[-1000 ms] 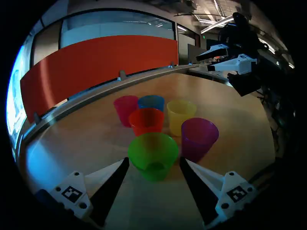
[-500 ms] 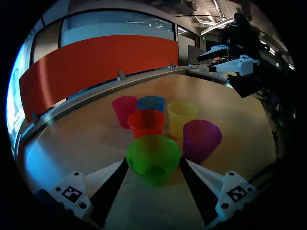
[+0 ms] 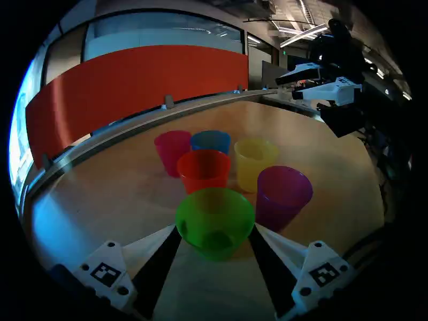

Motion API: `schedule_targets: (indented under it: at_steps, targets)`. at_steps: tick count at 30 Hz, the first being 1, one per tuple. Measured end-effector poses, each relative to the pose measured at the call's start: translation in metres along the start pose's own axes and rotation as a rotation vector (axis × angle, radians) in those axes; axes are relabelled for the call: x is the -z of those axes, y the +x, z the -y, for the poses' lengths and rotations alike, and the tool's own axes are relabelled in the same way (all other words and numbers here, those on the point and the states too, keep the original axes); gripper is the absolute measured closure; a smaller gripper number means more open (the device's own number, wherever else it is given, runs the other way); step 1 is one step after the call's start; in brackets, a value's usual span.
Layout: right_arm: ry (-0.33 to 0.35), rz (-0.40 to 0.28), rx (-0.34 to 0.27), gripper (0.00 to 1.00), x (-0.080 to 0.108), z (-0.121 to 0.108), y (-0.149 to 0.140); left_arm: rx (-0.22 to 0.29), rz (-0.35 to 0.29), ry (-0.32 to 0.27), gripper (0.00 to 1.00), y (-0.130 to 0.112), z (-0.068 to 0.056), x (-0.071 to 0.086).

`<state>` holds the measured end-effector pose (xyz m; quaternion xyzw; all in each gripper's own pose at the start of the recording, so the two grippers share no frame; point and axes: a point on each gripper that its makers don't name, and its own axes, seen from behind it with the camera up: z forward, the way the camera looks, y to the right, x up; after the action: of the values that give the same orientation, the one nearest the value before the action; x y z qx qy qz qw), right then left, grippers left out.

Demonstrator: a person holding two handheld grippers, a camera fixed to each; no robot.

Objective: Pour water

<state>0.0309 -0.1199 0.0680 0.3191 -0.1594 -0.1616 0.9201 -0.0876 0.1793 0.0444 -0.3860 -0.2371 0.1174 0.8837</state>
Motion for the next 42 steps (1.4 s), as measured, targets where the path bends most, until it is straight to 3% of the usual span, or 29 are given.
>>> schedule_targets:
  at_steps: [11,23,42]
  targets:
    - [0.008,-0.003,-0.002,0.0,-0.004,0.002,-0.002,-0.009,-0.009,-0.006,0.15,0.001,0.0,0.001]
    - [0.031,-0.005,0.0,0.0,-0.014,0.007,0.004,-0.009,-0.044,0.011,0.16,0.013,0.002,0.012]
    - [0.125,0.088,0.035,0.0,-0.064,0.015,-0.002,-0.018,-0.05,0.029,0.15,0.017,0.0,0.028]
